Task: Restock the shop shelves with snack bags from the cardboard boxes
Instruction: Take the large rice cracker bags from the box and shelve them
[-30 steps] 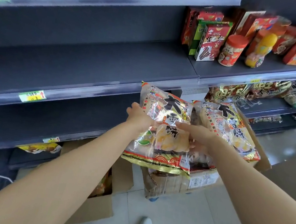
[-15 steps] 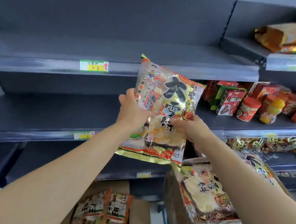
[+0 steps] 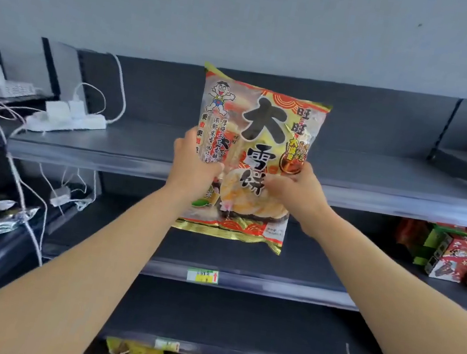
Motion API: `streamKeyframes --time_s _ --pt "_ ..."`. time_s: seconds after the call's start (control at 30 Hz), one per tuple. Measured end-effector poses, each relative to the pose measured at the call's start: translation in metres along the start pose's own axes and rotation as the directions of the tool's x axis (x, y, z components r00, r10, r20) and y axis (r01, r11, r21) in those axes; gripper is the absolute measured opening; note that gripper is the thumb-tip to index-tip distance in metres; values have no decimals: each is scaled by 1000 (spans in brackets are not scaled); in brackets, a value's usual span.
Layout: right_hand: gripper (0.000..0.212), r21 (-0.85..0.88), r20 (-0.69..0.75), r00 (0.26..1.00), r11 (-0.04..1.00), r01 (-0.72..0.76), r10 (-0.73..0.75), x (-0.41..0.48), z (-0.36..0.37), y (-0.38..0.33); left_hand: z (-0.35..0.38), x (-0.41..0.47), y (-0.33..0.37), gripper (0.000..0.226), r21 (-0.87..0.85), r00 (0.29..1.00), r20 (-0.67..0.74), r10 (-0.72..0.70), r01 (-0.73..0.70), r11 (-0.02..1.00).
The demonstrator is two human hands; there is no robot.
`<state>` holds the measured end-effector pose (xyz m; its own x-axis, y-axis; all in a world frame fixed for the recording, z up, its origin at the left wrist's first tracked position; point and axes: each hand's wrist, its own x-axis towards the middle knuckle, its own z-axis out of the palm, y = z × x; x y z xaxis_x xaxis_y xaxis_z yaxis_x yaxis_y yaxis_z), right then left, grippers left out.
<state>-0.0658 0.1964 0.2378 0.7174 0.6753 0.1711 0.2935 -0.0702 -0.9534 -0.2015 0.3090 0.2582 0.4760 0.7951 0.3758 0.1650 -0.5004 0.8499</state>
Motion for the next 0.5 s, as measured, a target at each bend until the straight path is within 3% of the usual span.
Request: streamKeyframes --time_s 0.17,0.27,0.5 --pt "50 -29 36 993 993 116 -115 35 31 -29 -34 36 -9 71 -2 995 -100 -15 15 1000" --pt "46 -62 54 986 985 159 -156 58 50 -42 -53 60 -17 75 0 995 -89 -55 55 998" --pt "44 -96 22 976 971 218 -217 108 101 -76 -95 130 -44 112 36 981 -96 -169 173 984"
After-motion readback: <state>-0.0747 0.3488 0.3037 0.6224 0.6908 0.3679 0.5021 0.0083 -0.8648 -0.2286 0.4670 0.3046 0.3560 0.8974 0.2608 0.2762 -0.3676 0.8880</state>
